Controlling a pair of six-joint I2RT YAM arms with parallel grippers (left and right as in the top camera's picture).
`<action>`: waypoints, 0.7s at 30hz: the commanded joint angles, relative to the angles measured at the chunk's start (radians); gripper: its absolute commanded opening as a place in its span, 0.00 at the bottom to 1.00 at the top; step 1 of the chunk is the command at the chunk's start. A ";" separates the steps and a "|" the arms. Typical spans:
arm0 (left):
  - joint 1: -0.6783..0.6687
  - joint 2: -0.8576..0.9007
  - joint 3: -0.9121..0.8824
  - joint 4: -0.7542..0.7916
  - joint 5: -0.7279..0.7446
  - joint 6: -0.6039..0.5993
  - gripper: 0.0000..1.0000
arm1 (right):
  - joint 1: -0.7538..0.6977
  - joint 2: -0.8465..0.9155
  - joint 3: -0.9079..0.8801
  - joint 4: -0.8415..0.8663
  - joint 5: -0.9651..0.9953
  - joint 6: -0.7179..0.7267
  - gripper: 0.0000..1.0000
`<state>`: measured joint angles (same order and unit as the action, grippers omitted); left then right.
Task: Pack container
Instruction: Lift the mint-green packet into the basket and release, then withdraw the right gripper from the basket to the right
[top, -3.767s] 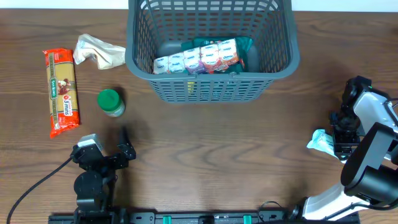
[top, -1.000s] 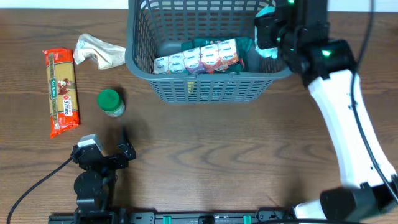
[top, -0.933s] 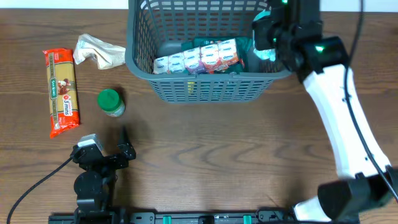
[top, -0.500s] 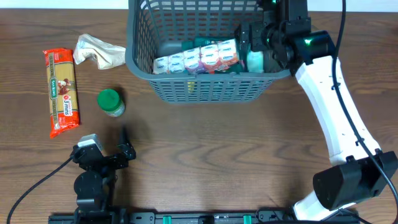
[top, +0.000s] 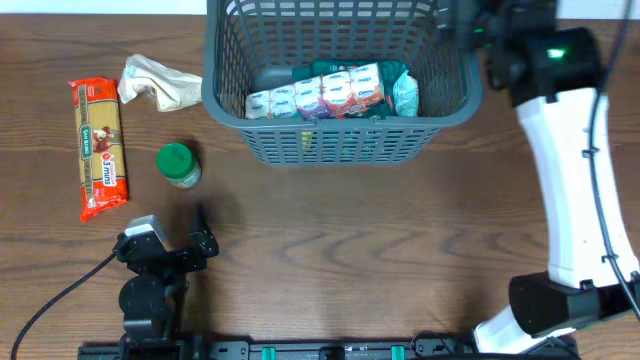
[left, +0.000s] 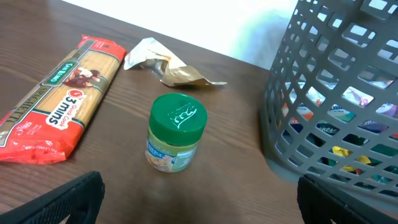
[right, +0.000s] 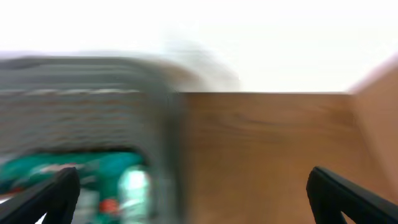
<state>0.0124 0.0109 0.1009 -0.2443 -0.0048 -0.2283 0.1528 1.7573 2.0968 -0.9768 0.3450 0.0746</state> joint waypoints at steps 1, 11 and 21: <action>0.005 -0.006 -0.024 -0.008 -0.008 0.017 0.99 | -0.092 -0.016 0.031 -0.040 0.163 0.038 0.99; 0.005 -0.006 -0.024 -0.008 -0.008 0.017 0.99 | -0.376 -0.016 0.031 -0.105 0.132 0.089 0.99; 0.005 -0.006 -0.024 -0.008 -0.008 0.017 0.99 | -0.436 -0.016 0.031 -0.106 0.110 0.089 0.99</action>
<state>0.0124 0.0109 0.1009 -0.2447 -0.0044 -0.2283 -0.2771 1.7496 2.1170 -1.0809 0.4633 0.1493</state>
